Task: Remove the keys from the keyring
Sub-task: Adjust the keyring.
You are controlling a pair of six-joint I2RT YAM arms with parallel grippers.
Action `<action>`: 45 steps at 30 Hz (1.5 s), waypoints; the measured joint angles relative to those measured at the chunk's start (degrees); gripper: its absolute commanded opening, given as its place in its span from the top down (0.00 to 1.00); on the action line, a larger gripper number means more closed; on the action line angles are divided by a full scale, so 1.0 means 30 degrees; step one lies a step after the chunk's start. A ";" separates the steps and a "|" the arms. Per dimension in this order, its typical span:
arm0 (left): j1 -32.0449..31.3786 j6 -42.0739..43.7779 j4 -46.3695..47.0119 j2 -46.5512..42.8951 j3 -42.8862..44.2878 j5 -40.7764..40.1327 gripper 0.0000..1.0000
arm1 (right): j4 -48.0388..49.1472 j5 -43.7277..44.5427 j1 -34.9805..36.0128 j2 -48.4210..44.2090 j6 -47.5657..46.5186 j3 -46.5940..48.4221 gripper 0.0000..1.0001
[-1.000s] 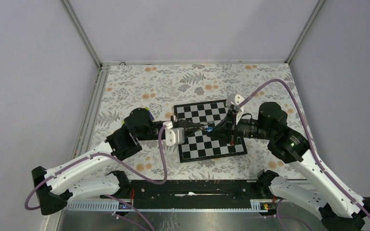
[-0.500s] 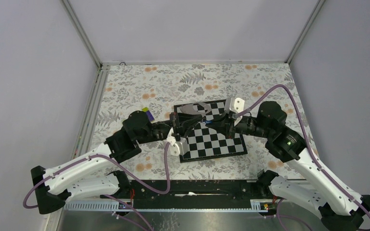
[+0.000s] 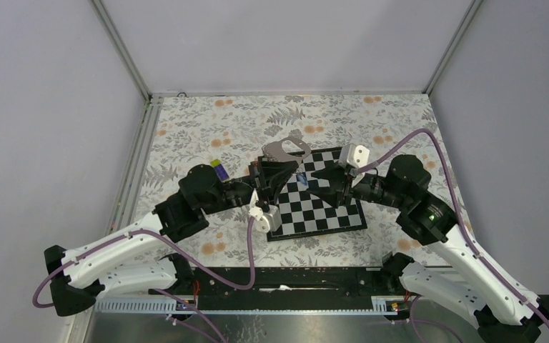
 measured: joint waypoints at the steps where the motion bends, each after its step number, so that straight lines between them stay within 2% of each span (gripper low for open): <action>1: -0.0044 0.0102 0.0015 -0.0007 0.0000 -0.0058 1.00 | 0.0226 0.0000 0.0000 -0.0175 0.0328 -0.0175 0.49; 8: -0.0138 0.0372 -0.0007 -0.0007 0.0000 -0.0240 1.00 | 0.2616 -0.0095 0.0000 -0.1035 0.4073 -0.0954 0.47; 16: -0.0350 0.0372 -0.0364 -0.0066 0.0372 0.0022 1.00 | 0.4422 -0.1945 -0.0015 0.0481 0.7890 -0.0386 0.45; 25: -0.0503 0.0313 -0.1326 -0.0685 0.1421 0.1260 1.00 | 0.4932 -0.3104 -0.0022 0.1049 0.9005 -0.0335 0.40; 33: -0.0539 0.0102 -0.1909 -0.0743 0.1749 0.2433 1.00 | 0.6666 -0.4306 -0.0036 0.1035 0.9938 -0.0335 0.36; 39: -0.0627 0.0000 -0.2120 -0.0736 0.1785 0.2790 1.00 | 0.7890 -0.5056 -0.0036 0.1100 1.0608 -0.0335 0.36; 45: -0.0634 -0.0080 -0.2127 -0.0699 0.1974 0.2805 1.00 | 0.8670 -0.5238 -0.0036 0.1523 1.1060 -0.0335 0.41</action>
